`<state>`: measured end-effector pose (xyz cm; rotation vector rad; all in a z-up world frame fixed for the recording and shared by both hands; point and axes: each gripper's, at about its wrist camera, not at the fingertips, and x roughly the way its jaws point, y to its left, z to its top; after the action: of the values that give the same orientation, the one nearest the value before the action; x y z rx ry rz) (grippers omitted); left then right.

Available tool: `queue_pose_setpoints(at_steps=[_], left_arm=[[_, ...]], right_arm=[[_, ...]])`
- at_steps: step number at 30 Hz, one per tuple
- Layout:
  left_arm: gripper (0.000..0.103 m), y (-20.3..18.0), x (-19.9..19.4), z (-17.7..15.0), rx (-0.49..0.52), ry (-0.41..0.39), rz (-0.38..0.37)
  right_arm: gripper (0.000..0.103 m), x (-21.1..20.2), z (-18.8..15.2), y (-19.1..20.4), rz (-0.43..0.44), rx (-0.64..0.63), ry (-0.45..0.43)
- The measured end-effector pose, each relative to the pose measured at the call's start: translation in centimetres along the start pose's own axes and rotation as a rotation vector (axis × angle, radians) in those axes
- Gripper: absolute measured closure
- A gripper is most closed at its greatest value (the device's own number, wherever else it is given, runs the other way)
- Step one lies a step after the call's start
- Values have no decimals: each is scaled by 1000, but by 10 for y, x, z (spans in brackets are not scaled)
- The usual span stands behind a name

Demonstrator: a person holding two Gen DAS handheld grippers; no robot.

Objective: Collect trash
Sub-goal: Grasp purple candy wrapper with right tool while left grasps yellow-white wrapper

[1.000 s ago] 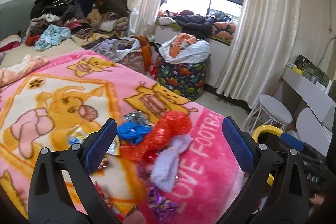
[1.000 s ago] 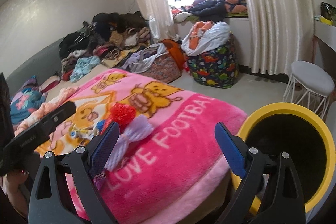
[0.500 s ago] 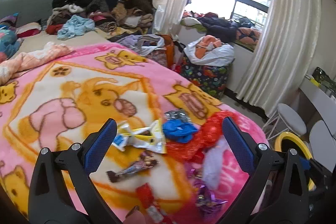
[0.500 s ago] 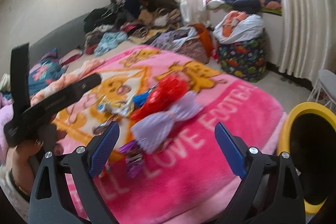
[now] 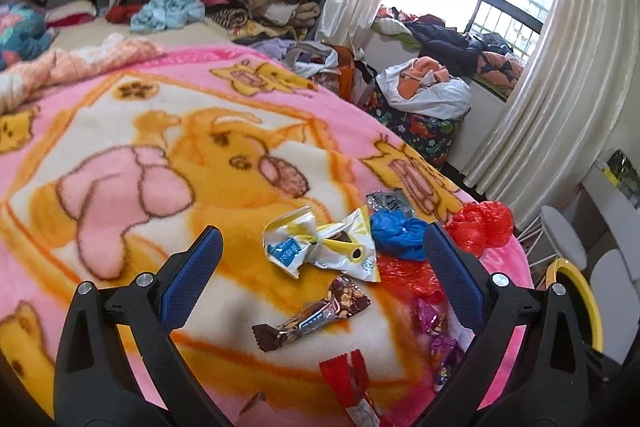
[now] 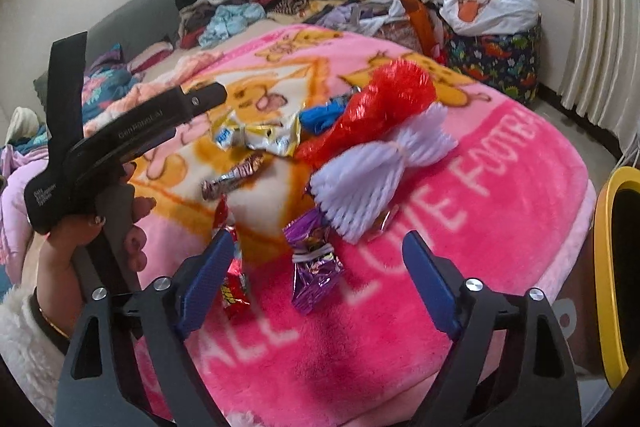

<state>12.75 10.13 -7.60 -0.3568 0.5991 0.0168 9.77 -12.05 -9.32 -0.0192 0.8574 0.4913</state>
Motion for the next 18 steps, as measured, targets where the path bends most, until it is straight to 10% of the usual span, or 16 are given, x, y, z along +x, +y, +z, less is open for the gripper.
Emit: queue_pose_setpoints(at_steps=[10,18], left_arm=[[27,16,39,-1,-68,107,-16],[53,21,57,-7,-94,183,-12]], right_arm=[[44,37,-5,5,14,60,150],[88,48,-11,-2,83,113,210]])
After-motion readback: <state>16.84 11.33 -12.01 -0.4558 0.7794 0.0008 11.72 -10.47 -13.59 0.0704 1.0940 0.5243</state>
